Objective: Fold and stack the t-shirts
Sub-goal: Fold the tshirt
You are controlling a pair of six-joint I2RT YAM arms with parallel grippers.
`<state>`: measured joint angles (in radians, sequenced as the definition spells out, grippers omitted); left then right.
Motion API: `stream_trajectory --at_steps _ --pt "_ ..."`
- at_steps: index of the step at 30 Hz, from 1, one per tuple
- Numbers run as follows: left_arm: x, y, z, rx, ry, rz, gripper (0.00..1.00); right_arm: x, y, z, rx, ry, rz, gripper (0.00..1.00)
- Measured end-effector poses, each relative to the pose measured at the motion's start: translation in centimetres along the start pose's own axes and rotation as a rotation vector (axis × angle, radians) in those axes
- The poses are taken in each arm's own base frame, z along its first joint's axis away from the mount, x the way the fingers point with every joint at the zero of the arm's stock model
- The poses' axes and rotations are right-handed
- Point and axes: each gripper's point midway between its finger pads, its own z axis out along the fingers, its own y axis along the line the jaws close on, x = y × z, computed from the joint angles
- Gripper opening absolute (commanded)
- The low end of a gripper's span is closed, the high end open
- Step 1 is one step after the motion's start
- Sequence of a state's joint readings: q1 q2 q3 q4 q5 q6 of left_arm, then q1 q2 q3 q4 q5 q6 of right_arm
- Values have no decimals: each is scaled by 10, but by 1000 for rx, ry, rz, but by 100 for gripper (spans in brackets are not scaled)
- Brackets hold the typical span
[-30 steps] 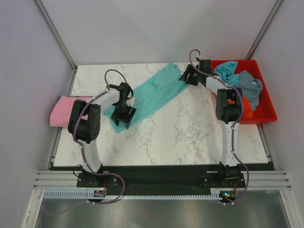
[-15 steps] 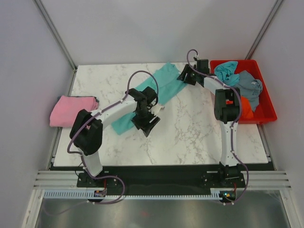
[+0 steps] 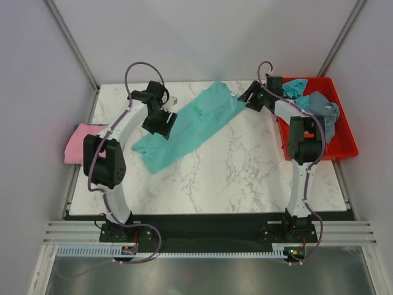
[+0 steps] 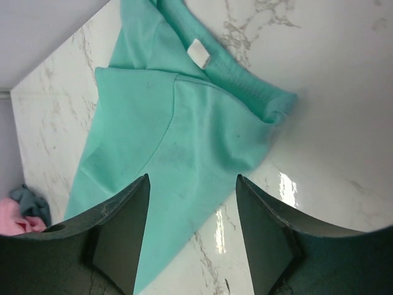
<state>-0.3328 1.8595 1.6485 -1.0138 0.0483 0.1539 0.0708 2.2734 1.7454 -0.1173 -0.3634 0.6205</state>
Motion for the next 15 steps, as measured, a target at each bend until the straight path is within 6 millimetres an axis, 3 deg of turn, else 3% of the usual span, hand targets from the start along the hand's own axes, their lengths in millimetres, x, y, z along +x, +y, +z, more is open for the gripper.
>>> stream_trajectory --at_steps 7,12,15 --pt "21 39 33 -11 97 -118 74 8 -35 -10 25 17 188 66" --pt "31 54 46 -15 136 -160 74 24 -38 4 7 57 234 66" --pt "36 63 52 -17 154 -183 73 20 -33 11 -21 53 227 65"
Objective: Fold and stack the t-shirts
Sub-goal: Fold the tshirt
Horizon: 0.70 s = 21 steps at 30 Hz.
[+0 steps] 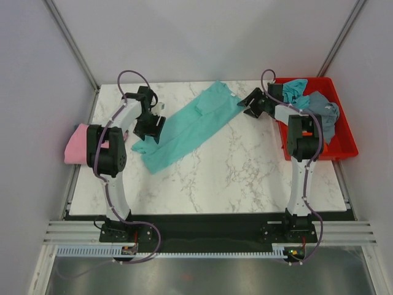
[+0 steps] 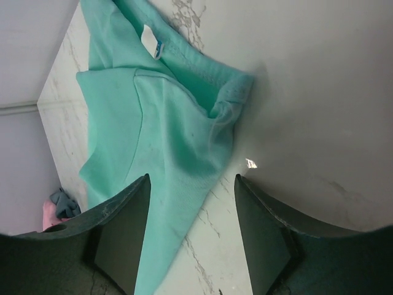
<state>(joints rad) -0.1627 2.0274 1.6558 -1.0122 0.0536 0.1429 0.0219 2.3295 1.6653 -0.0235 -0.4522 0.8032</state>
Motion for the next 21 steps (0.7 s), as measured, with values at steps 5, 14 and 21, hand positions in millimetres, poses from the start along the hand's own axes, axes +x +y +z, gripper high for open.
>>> stream_trajectory --at_steps 5,14,21 --pt "7 9 14 1 44 -24 70 -6 -1 12 -14 -9 -9 35" --pt "21 9 28 0 99 -26 48 -19 -4 33 -23 -33 -10 16" --pt "39 3 43 23 167 -23 2 -29 0 44 -38 -52 -26 14"
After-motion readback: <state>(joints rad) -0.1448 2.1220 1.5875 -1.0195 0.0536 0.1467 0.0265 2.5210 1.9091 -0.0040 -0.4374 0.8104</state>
